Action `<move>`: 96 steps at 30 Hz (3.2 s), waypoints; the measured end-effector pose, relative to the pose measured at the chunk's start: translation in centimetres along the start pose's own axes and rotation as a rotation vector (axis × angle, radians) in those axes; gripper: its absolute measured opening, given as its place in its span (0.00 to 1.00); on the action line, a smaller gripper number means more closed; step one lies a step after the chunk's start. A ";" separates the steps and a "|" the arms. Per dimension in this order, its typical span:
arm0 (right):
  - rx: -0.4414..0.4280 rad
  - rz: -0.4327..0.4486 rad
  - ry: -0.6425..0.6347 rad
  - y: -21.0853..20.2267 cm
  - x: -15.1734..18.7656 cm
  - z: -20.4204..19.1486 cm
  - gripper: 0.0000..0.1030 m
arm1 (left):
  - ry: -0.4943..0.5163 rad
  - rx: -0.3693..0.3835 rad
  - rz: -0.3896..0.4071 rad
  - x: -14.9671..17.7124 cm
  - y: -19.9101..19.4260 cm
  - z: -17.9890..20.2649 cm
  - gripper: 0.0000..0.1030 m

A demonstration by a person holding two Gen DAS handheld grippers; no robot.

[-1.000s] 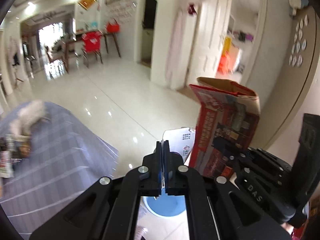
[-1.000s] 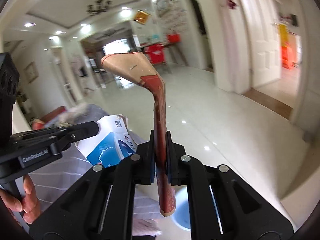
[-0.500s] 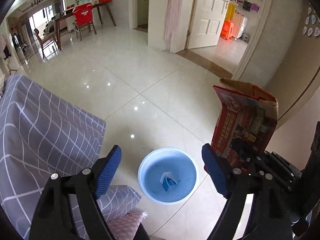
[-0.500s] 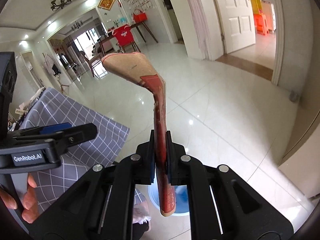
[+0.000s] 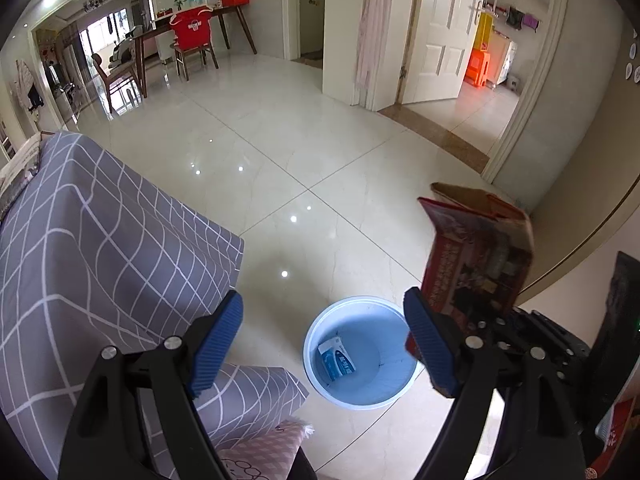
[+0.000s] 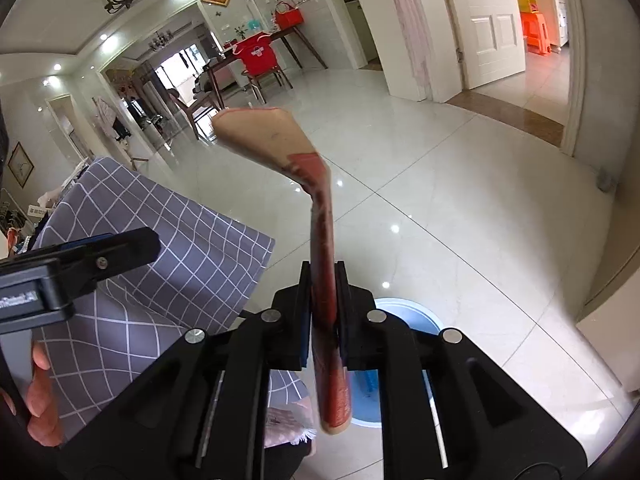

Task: Collect trash
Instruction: 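Carry both items over the blue bucket and open both tools to drop them, then return both tools to the table trash pile, then grasp the orange-white bag with the left tool while the right tool grasps the red snack bag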

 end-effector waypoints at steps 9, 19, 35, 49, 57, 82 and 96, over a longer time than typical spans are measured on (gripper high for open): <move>0.040 0.031 0.009 -1.2 -0.3 -0.7 0.57 | -0.015 -0.004 0.030 0.1 -2.4 -0.6 0.79; -0.039 0.160 -0.073 -9.8 -2.9 -5.7 0.57 | -0.074 -0.007 0.157 0.6 -10.7 -1.8 0.80; -0.305 0.158 -0.332 -16.1 -1.8 -24.1 0.59 | -0.351 -0.257 0.350 7.8 -27.5 -18.6 0.86; -0.441 0.067 -0.482 -13.7 -0.2 -38.6 0.60 | -0.680 -0.202 0.388 13.2 -28.8 -33.0 0.85; -0.473 0.025 -0.494 -12.0 0.3 -42.8 0.61 | -0.674 -0.123 0.385 12.6 -27.2 -35.5 0.52; -0.535 -0.005 -0.757 -10.1 3.2 -55.2 0.21 | -0.653 -0.260 0.438 15.8 -33.9 -38.5 0.39; -0.663 0.111 -0.624 -17.3 0.7 -47.2 0.15 | -0.540 -0.269 0.479 12.6 -36.5 -31.6 0.39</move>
Point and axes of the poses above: each gripper's, at about its wrist camera, not at the fingertips, and y roughly the way its jaws point, z to its right, x to its underside, the point moved 2 cm from there along y, roughly the way its jaws point, and after that the axes turned 13 degrees about x, right-handed, at the moved point
